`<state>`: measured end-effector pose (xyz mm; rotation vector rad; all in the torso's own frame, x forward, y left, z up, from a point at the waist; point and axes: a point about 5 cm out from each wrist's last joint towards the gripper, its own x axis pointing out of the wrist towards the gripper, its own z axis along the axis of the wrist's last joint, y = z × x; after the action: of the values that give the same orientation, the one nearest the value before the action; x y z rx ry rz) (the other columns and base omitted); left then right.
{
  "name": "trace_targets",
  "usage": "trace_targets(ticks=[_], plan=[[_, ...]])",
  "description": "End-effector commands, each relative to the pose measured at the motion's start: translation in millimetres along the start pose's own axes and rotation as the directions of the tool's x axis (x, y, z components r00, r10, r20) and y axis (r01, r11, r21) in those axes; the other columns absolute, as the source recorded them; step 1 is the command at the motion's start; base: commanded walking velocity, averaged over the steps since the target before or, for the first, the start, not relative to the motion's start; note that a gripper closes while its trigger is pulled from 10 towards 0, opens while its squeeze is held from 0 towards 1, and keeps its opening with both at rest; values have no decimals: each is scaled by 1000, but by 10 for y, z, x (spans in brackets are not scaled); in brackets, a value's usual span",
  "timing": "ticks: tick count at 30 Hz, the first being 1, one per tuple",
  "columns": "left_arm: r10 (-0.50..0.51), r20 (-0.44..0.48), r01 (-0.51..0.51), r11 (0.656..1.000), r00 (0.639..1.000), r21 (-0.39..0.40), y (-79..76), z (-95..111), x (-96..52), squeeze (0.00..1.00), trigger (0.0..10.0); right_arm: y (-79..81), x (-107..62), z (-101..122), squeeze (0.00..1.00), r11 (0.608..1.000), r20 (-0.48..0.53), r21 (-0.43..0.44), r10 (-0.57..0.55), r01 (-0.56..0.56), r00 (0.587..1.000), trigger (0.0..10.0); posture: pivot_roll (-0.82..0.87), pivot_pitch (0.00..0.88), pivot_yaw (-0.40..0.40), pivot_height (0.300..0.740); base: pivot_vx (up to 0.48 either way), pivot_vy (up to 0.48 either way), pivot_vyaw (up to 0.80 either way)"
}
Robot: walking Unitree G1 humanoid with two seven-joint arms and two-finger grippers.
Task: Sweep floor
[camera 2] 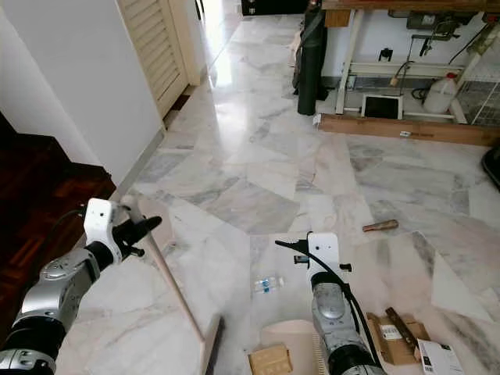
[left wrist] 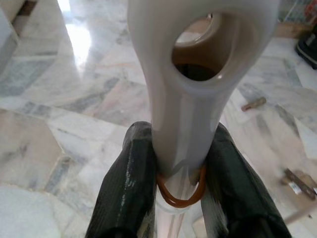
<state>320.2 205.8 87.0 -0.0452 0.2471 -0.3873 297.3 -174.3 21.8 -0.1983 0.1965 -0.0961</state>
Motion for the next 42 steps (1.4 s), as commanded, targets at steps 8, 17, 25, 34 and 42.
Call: trace_targets(ticks=[8,17,25,34,42], plan=[[-26,-85,17,995,996,-99,-64,-189,47,0,10000,41,-127,-253,0,1000,-121,26,20,-17,992,10000,72,38,116,740,0,0,0],[-136,-103,113,972,985,-206,-187,-137,125,0,10000,-12,-91,-228,0,1000,-125,20,2,0,992,10000,73,33,122,740,0,0,0],[-148,5,143,946,989,-291,-216,71,193,0,10000,5,-67,-202,0,1000,-126,24,3,0,992,10000,79,23,125,740,0,0,0],[-68,181,110,965,981,-238,-192,364,213,0,10000,-20,-23,-135,0,999,-102,48,-17,22,995,10000,82,0,119,740,0,0,0],[80,315,-57,995,946,-80,-141,530,109,0,10000,-77,78,86,0,991,-7,125,-54,55,998,10000,83,0,105,740,0,0,0]])
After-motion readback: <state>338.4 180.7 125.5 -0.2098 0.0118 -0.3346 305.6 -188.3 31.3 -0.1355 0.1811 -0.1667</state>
